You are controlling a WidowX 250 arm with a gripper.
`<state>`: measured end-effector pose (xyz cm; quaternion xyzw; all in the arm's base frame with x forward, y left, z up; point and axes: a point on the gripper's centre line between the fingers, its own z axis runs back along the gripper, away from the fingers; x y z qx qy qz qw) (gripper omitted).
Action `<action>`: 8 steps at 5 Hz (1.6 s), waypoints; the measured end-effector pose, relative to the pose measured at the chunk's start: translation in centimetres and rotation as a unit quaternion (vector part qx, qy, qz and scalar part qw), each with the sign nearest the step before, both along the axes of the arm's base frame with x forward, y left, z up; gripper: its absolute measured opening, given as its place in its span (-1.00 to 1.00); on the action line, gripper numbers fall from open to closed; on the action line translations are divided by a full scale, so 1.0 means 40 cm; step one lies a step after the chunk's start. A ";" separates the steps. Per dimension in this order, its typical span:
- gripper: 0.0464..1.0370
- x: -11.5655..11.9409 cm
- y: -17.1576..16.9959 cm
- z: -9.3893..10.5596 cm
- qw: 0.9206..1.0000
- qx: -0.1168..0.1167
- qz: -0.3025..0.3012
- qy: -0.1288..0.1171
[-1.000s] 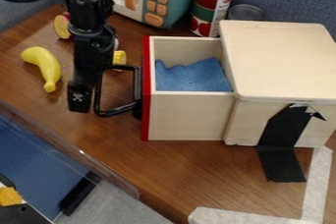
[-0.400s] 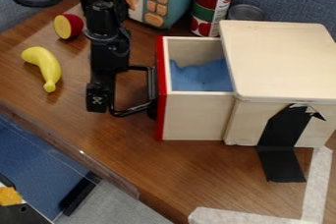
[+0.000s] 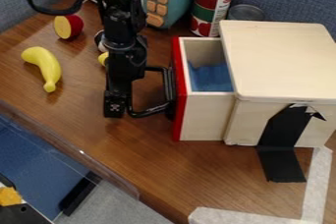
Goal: Close the drawer
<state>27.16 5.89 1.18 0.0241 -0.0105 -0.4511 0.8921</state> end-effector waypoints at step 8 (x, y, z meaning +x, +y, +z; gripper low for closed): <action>0.93 0.097 -0.149 0.019 0.999 -0.027 0.034 0.017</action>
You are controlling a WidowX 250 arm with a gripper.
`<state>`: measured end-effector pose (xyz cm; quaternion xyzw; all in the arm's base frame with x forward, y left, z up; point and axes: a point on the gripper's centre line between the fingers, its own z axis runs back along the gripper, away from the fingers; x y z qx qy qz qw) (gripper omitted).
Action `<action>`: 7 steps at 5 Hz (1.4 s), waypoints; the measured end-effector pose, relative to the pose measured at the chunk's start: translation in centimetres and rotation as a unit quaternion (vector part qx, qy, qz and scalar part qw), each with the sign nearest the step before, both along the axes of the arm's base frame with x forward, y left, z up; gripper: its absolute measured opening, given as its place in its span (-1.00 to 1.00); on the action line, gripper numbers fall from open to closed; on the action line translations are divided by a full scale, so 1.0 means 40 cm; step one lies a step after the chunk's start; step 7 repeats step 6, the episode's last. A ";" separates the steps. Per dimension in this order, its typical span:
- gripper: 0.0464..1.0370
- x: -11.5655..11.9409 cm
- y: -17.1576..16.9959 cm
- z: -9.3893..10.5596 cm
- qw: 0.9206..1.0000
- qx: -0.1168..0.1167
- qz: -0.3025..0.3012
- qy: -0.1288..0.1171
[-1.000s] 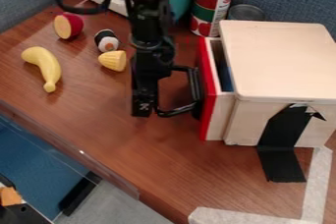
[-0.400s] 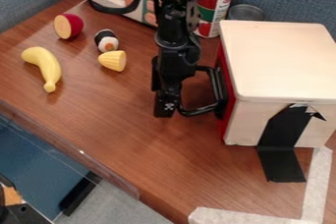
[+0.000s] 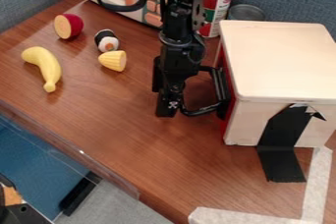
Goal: Close the drawer
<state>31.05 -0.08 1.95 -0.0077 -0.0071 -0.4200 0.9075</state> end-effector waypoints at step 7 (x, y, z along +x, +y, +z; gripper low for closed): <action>0.93 -0.154 0.306 0.329 0.936 0.016 0.352 0.000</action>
